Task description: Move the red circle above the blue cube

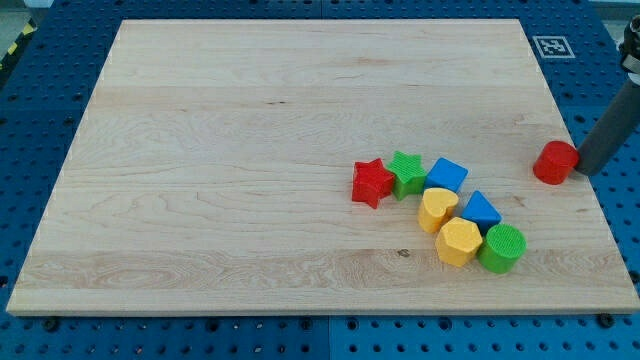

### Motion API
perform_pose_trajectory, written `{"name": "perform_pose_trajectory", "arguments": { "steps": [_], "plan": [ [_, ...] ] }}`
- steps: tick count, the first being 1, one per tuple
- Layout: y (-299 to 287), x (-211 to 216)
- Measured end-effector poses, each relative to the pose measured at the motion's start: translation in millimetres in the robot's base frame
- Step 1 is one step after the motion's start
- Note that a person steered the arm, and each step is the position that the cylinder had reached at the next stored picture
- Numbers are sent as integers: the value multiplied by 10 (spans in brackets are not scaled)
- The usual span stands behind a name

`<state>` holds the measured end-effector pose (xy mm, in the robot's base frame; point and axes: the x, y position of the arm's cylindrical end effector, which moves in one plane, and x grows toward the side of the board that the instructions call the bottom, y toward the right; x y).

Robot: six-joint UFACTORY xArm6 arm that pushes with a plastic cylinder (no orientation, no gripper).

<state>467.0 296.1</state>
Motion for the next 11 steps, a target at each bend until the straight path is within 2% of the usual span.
{"name": "perform_pose_trajectory", "arguments": {
  "steps": [7,8,11],
  "plan": [
    [-211,5],
    [-231,153],
    [-922,32]
  ]
}}
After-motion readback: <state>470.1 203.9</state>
